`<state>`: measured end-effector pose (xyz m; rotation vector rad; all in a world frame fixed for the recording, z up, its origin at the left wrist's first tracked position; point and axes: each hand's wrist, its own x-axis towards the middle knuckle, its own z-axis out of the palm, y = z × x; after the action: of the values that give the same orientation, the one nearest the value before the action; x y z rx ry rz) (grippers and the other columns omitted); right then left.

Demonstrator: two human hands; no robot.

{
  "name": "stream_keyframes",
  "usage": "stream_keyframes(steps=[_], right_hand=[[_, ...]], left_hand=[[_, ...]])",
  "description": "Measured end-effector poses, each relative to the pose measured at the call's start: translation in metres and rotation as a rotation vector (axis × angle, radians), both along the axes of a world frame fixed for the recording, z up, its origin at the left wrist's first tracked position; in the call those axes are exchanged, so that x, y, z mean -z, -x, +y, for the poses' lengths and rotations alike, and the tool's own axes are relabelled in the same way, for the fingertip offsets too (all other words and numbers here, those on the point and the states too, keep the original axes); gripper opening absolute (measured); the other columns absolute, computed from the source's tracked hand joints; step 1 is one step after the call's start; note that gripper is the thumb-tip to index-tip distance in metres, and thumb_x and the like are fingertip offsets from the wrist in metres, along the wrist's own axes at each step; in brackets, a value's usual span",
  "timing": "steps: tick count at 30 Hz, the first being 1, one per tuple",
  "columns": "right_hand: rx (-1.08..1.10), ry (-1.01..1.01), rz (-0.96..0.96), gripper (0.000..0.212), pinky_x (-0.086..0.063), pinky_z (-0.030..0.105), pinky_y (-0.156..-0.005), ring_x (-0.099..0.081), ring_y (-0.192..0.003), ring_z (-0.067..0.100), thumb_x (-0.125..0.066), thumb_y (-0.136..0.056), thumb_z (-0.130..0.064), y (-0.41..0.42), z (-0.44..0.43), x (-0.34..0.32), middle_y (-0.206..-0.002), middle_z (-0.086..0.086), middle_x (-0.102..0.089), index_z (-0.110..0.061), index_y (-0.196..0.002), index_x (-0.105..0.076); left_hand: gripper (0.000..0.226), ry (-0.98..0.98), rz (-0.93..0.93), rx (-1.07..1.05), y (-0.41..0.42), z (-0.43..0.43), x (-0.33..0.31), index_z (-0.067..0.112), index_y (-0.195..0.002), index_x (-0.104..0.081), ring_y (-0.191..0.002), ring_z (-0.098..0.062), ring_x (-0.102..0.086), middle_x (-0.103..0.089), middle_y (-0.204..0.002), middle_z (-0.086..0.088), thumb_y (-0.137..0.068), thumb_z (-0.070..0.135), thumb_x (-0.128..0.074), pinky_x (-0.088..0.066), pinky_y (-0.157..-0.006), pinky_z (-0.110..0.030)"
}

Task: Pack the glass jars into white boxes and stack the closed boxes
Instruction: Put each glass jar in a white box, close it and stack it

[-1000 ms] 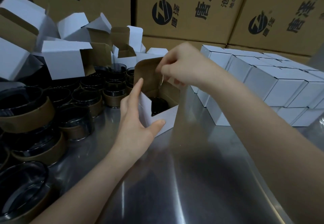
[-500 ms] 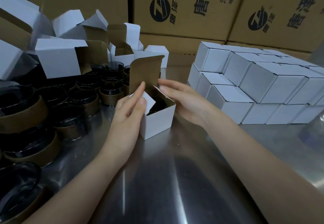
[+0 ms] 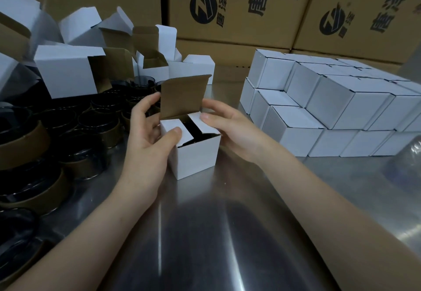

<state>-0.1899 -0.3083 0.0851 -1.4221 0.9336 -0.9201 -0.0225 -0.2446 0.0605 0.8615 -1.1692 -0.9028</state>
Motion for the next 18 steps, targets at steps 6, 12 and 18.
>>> stream_keyframes(steps=[6,12,18], right_hand=[[-0.056,-0.063,-0.118,0.029,-0.050,0.027,-0.077,-0.062,-0.097,0.018,-0.045,-0.100,-0.015,0.005,-0.003,0.005,-0.109,0.002,-0.068,-0.024,-0.117,-0.066],[-0.090,-0.072,-0.059,0.032,-0.047,0.034,-0.096,-0.057,-0.118,0.026,-0.050,-0.091,-0.044,0.006,-0.005,0.001,-0.123,0.003,-0.065,-0.030,-0.109,-0.073],[-0.148,-0.062,-0.085,0.025,-0.052,0.025,-0.084,-0.065,-0.103,0.012,-0.060,-0.088,-0.029,0.012,-0.003,0.003,-0.114,-0.003,-0.070,-0.030,-0.111,-0.071]], left_hand=[[0.040,-0.003,-0.054,-0.008,0.003,0.003,-0.002,0.029,-0.121,-0.059,-0.108,-0.008,-0.063,-0.067,-0.115,0.010,-0.095,0.000,-0.051,-0.053,-0.089,-0.023],[0.022,-0.025,-0.053,-0.016,0.005,0.003,-0.004,0.024,-0.096,-0.064,-0.087,0.005,-0.063,-0.069,-0.091,0.020,-0.094,0.004,-0.054,-0.050,-0.069,-0.012],[0.030,-0.118,0.063,0.013,0.003,0.001,-0.001,0.018,-0.086,-0.068,-0.090,-0.002,-0.066,-0.071,-0.093,0.018,-0.093,0.001,-0.045,-0.051,-0.077,-0.020]])
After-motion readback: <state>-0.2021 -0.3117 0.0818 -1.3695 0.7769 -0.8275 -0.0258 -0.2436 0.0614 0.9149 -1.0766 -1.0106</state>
